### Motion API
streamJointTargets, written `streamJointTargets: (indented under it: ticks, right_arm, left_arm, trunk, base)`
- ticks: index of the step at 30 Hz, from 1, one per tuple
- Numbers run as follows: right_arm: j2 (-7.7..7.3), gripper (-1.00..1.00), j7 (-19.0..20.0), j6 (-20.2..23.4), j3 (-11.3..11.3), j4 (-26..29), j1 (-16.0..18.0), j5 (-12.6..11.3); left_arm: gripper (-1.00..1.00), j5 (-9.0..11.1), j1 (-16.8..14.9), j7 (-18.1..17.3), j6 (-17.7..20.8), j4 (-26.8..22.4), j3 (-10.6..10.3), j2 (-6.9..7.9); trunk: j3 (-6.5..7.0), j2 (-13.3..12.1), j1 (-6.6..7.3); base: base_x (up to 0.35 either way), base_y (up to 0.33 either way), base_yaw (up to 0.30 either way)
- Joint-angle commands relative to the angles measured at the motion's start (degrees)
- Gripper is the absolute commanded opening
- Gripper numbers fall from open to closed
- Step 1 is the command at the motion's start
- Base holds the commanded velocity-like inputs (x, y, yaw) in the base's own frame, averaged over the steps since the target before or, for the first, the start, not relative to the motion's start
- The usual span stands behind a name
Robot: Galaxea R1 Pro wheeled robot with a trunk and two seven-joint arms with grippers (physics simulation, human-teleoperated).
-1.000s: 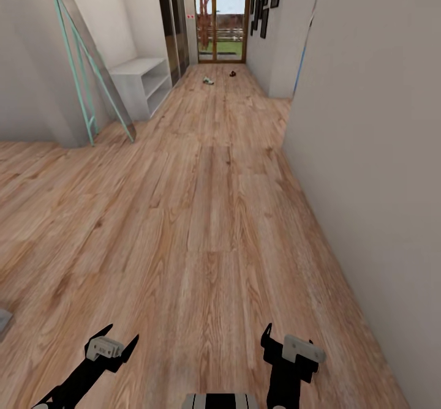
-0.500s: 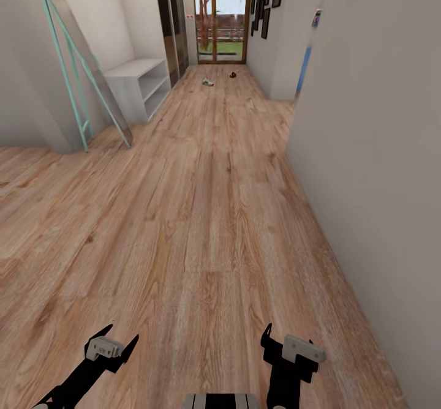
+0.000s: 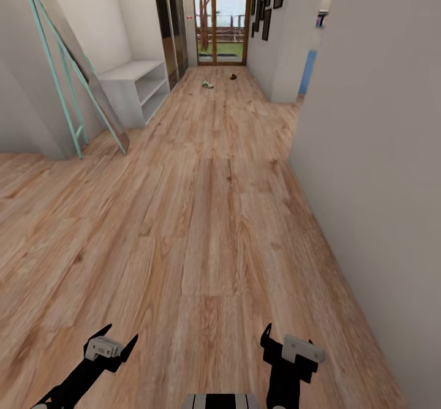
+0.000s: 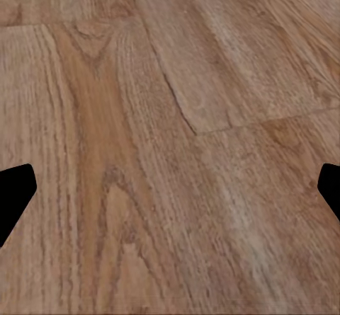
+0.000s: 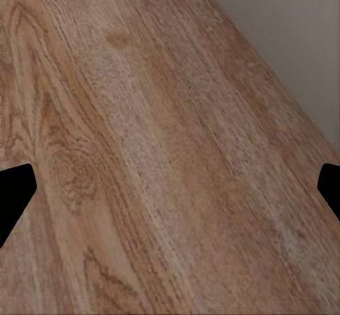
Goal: Pick up the two gym shoes and the two sandals from the corridor floor and place them onto the hallstand (shoe rack) in the corridor, making sure they are on the rack and not on the floor. Arrange them so the two gym shoes are next to each other and the two sandals are next to each other.
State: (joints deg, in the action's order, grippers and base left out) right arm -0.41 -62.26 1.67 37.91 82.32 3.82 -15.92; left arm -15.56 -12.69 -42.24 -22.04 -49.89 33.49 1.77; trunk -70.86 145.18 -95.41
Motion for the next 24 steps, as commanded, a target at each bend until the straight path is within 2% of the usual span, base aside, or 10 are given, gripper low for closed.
streamJointTargets:
  ticks: [1,24]
  right_arm:
    - [-0.04,1.0,-0.3,0.2,0.1,0.1,0.1,-0.3]
    - [-0.07,1.0,-0.2,0.2,0.1,0.0,0.1,-0.3]
  left_arm:
    - [1.0,-0.5,-0.1,-0.2,-0.3,0.0,0.2,-0.04]
    - [1.0,-0.4,-0.1,-0.1,-0.3,0.0,0.3,-0.02]
  trunk:
    - [0.02,0.0,-0.02]
    - [0.64,0.0,-0.02]
  base:
    - [0.326,0.0,0.0]
    - [0.326,0.0,0.0]
